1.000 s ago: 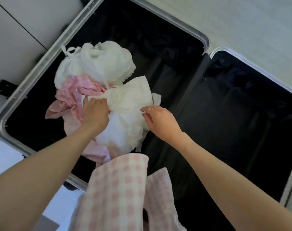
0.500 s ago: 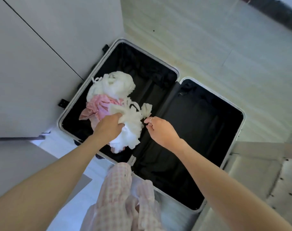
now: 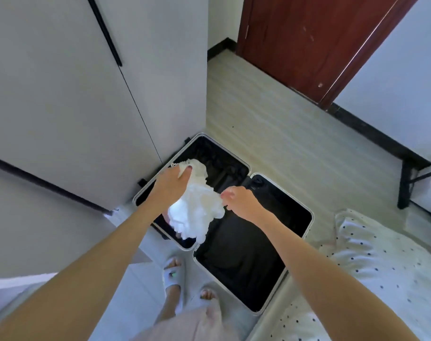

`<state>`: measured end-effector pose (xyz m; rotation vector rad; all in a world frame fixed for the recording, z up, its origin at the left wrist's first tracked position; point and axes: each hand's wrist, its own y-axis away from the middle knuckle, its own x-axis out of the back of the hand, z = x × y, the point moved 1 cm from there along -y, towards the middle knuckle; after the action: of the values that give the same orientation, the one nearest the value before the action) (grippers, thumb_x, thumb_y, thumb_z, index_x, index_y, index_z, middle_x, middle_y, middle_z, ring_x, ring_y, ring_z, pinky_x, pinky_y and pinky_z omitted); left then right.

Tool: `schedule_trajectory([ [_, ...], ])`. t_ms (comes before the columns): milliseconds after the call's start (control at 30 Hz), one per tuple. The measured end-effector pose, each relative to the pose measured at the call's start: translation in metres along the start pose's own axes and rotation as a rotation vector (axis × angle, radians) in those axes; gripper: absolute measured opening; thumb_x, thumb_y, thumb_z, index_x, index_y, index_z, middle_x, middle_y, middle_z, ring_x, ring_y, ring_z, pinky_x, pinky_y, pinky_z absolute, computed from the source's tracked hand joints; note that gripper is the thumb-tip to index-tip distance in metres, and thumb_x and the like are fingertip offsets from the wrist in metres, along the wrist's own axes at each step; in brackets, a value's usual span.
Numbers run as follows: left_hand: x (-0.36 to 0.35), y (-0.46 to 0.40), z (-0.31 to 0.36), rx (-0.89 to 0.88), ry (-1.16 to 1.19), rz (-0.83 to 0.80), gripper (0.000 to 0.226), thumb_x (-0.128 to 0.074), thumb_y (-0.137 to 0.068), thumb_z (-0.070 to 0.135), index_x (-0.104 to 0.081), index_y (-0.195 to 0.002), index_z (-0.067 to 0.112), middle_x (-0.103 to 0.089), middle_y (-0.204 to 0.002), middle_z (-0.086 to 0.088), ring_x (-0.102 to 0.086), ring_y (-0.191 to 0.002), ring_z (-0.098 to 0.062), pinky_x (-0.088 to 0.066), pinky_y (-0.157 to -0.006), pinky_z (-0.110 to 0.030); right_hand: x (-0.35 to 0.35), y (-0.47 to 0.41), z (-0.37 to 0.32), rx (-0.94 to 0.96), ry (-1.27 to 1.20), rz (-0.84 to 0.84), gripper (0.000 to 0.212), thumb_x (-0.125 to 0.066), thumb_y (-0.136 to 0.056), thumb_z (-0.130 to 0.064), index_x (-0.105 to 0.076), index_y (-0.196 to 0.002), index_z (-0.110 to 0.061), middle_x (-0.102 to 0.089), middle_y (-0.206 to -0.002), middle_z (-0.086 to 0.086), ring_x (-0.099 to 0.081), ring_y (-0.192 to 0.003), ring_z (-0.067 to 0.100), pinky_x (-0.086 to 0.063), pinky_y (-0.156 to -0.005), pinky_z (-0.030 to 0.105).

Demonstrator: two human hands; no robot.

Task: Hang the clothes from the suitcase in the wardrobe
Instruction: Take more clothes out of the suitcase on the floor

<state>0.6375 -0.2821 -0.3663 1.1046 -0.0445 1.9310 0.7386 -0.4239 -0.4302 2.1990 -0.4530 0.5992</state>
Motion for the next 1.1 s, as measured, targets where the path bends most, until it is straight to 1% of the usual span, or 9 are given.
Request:
schedule_trajectory([
  [67, 0.029, 0.025, 0.015, -0.004, 0.060, 0.100, 0.047, -0.036, -0.100, 0.028, -0.032, -0.060, 0.004, -0.025, -0.055, -0.002, -0.037, -0.055, -0.026, -0.029, -0.054, -0.035, 0.019, 0.028, -0.027, 0.019, -0.061, 0.033, 0.033, -0.041, -0.097, -0.018, -0.057, -0.120, -0.001, -0.064, -0.115, 0.013, -0.060, -0.102, 0.028, -0.043, -0.082, 0.031],
  [167, 0.068, 0.057, 0.033, -0.035, 0.182, 0.209, 0.046, -0.038, -0.099, 0.030, -0.026, -0.059, 0.012, -0.030, -0.055, -0.003, -0.033, -0.054, -0.020, -0.026, -0.055, -0.030, 0.037, 0.059, -0.064, 0.079, -0.138, 0.079, 0.029, -0.045, -0.095, -0.018, -0.062, -0.108, 0.001, -0.067, -0.098, 0.008, -0.062, -0.090, 0.026, -0.047, -0.085, 0.034],
  [333, 0.118, 0.113, 0.048, -0.077, 0.302, 0.302, 0.039, -0.041, -0.098, 0.031, -0.039, -0.067, 0.007, -0.041, -0.064, -0.008, -0.039, -0.066, -0.023, -0.031, -0.059, -0.030, 0.048, 0.108, -0.131, 0.190, -0.298, 0.174, 0.023, -0.046, -0.095, -0.018, -0.056, -0.074, -0.017, -0.059, -0.068, -0.002, -0.053, -0.056, 0.011, -0.042, -0.058, 0.021],
  [533, 0.147, 0.186, 0.021, -0.121, 0.269, 0.304, 0.045, -0.046, -0.095, 0.028, -0.025, -0.057, 0.016, -0.028, -0.055, 0.001, -0.029, -0.052, -0.016, -0.025, -0.048, -0.026, 0.033, 0.167, -0.189, 0.338, -0.297, 0.213, 0.020, -0.049, -0.094, -0.020, -0.061, -0.080, -0.014, -0.059, -0.067, -0.002, -0.053, -0.058, 0.011, -0.040, -0.054, 0.021],
  [700, 0.185, 0.263, -0.032, -0.175, 0.292, 0.270, 0.038, -0.051, -0.090, 0.026, -0.029, -0.060, 0.016, -0.028, -0.059, 0.003, -0.027, -0.057, -0.015, -0.025, -0.052, -0.026, -0.028, 0.225, -0.235, 0.431, -0.320, 0.058, 0.023, -0.045, -0.097, -0.023, -0.066, -0.096, -0.013, -0.064, -0.081, -0.004, -0.057, -0.070, 0.011, -0.042, -0.064, 0.023],
  [800, 0.210, 0.310, -0.070, -0.214, 0.349, 0.267, 0.045, -0.054, -0.086, 0.018, -0.024, -0.053, 0.020, -0.020, -0.048, 0.011, -0.020, -0.048, -0.009, -0.018, -0.043, -0.018, -0.078, 0.253, -0.264, 0.502, -0.232, -0.060, 0.022, -0.046, -0.097, -0.018, -0.066, -0.105, -0.014, -0.064, -0.091, -0.009, -0.057, -0.080, 0.007, -0.042, -0.066, 0.024],
  [933, 0.250, 0.366, -0.120, -0.179, 0.460, 0.362, 0.044, -0.054, -0.078, 0.016, -0.024, -0.047, 0.020, -0.020, -0.049, 0.007, -0.017, -0.046, -0.010, -0.014, -0.043, -0.021, -0.143, 0.281, -0.310, 0.588, -0.120, -0.260, 0.030, -0.045, -0.093, -0.005, -0.063, -0.110, -0.022, -0.062, -0.110, -0.005, -0.052, -0.101, 0.005, -0.042, -0.072, 0.019],
  [1033, 0.283, 0.408, -0.159, -0.144, 0.485, 0.525, 0.024, -0.046, -0.068, 0.026, -0.031, -0.055, 0.013, -0.025, -0.057, 0.001, -0.020, -0.048, -0.007, -0.017, -0.043, -0.019, -0.194, 0.304, -0.350, 0.626, 0.015, -0.416, 0.025, -0.052, -0.090, -0.009, -0.062, -0.113, -0.011, -0.059, -0.102, -0.003, -0.052, -0.095, 0.009, -0.042, -0.069, 0.019],
  [1100, 0.305, 0.433, -0.187, -0.132, 0.482, 0.636, 0.026, -0.044, -0.070, 0.028, -0.030, -0.055, 0.012, -0.027, -0.063, -0.002, -0.023, -0.050, -0.006, -0.019, -0.045, -0.017, -0.231, 0.311, -0.372, 0.659, 0.115, -0.514, 0.019, -0.062, -0.082, -0.023, -0.064, -0.100, -0.016, -0.059, -0.091, -0.005, -0.053, -0.083, 0.008, -0.039, -0.066, 0.020],
])
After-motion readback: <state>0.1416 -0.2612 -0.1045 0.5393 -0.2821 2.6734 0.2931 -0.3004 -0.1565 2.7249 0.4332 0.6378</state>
